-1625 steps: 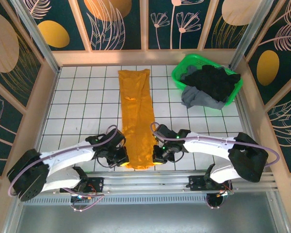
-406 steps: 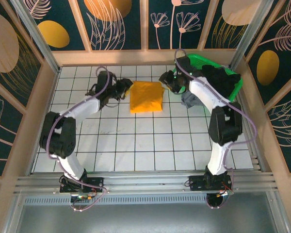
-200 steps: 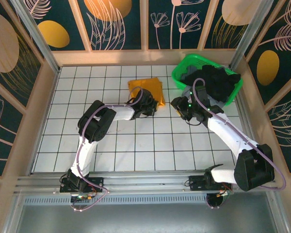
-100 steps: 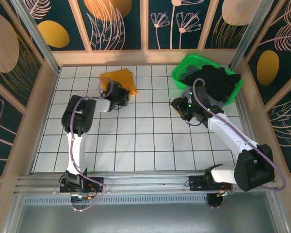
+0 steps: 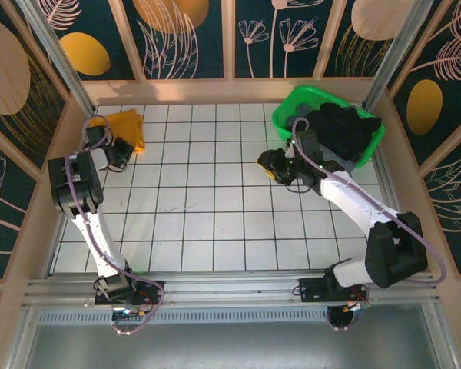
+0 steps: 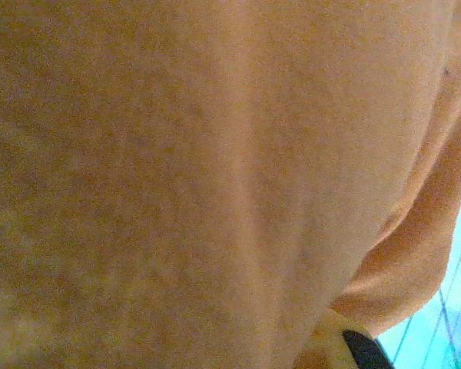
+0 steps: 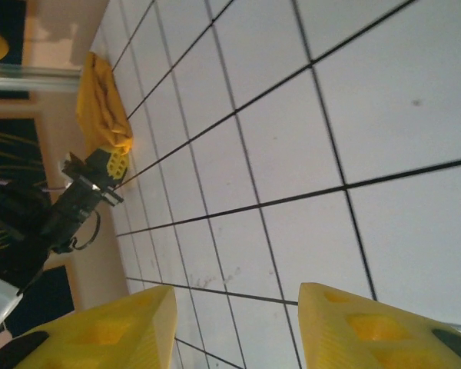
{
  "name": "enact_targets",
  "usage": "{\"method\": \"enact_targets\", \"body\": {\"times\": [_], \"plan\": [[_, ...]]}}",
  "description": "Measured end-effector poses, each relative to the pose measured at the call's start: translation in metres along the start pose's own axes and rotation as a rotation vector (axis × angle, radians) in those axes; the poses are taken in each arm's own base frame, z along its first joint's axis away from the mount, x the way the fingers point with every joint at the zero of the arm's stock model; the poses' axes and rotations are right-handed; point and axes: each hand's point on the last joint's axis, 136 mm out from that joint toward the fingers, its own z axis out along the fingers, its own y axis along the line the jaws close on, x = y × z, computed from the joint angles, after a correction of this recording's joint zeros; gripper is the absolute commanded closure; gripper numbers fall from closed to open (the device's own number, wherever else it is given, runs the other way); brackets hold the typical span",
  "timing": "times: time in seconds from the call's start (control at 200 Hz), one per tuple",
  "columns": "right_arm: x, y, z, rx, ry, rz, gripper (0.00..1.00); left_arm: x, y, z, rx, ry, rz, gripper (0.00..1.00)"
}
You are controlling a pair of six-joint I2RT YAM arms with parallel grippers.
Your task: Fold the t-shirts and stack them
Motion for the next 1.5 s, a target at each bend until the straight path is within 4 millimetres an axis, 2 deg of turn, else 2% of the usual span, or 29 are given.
{"method": "enact_targets", "body": {"times": [0.165,0.33,0.526,0.551,0.601,0.656,0.681,0.686,0.696,0.731,0.776,0.786,0.856,0.901,1.021,1.141,1.206,1.281,1.356,1.421,1.461,1.501], "plan": [[0.003,0.025,0.005,-0.096,0.035,-0.070,0.54,-0.006,0.004,-0.006,-0.041,0.031,0.141,1.00],[0.000,0.056,0.001,-0.238,0.027,-0.150,0.53,-0.006,0.010,-0.008,-0.089,0.036,0.270,1.00],[-0.004,0.078,-0.002,-0.336,0.009,-0.196,0.53,-0.006,0.016,-0.015,-0.136,0.040,0.369,0.99],[-0.004,0.078,-0.001,-0.340,0.011,-0.196,0.53,-0.005,0.017,-0.016,-0.143,0.041,0.377,0.92],[-0.004,0.078,0.002,-0.343,0.018,-0.196,0.51,-0.004,0.019,-0.019,-0.155,0.040,0.392,0.67],[-0.004,0.075,0.007,-0.337,0.029,-0.191,0.48,-0.003,0.022,-0.023,-0.173,0.038,0.393,0.45],[-0.004,0.074,0.009,-0.333,0.032,-0.189,0.46,-0.001,0.024,-0.025,-0.179,0.038,0.392,0.12],[-0.004,0.073,0.009,-0.333,0.033,-0.189,0.45,-0.001,0.024,-0.025,-0.179,0.038,0.392,0.07],[-0.005,0.073,0.010,-0.330,0.034,-0.186,0.44,0.000,0.024,-0.027,-0.176,0.036,0.392,0.03],[-0.005,0.072,0.012,-0.327,0.035,-0.186,0.40,0.001,0.022,-0.031,-0.175,0.027,0.390,0.01],[-0.006,0.071,0.013,-0.325,0.034,-0.183,0.06,0.006,0.020,-0.042,-0.178,0.015,0.377,0.01],[-0.006,0.072,0.013,-0.326,0.033,-0.189,0.02,0.007,0.020,-0.045,-0.180,0.011,0.372,0.01],[-0.010,0.075,0.010,-0.334,0.011,-0.195,0.01,0.014,0.015,-0.068,-0.177,-0.017,0.332,0.01],[-0.013,0.078,0.006,-0.339,-0.009,-0.198,0.01,0.016,0.004,-0.087,-0.155,-0.050,0.304,0.01],[-0.039,0.085,-0.018,-0.367,-0.117,-0.183,0.01,0.027,-0.045,-0.145,-0.027,-0.187,0.272,0.01],[-0.074,0.079,-0.055,-0.343,-0.288,-0.168,0.01,0.064,-0.112,-0.204,0.145,-0.324,0.311,0.01],[-0.091,0.070,-0.077,-0.267,-0.398,-0.158,0.01,0.085,-0.129,-0.231,0.200,-0.396,0.305,0.01],[-0.105,0.060,-0.104,-0.152,-0.534,-0.139,0.01,0.096,-0.127,-0.257,0.215,-0.511,0.267,0.01],[-0.115,0.045,-0.137,-0.045,-0.689,-0.122,0.01,0.094,-0.109,-0.276,0.211,-0.647,0.256,0.01],[-0.116,0.023,-0.168,0.034,-0.847,-0.145,0.01,0.089,-0.082,-0.280,0.154,-0.756,0.311,0.01],[-0.112,0.004,-0.181,0.075,-0.934,-0.176,0.01,0.088,-0.065,-0.275,0.099,-0.795,0.359,0.01],[-0.106,-0.021,-0.185,0.124,-0.998,-0.205,0.01,0.089,-0.048,-0.267,0.039,-0.816,0.415,0.01]]}}
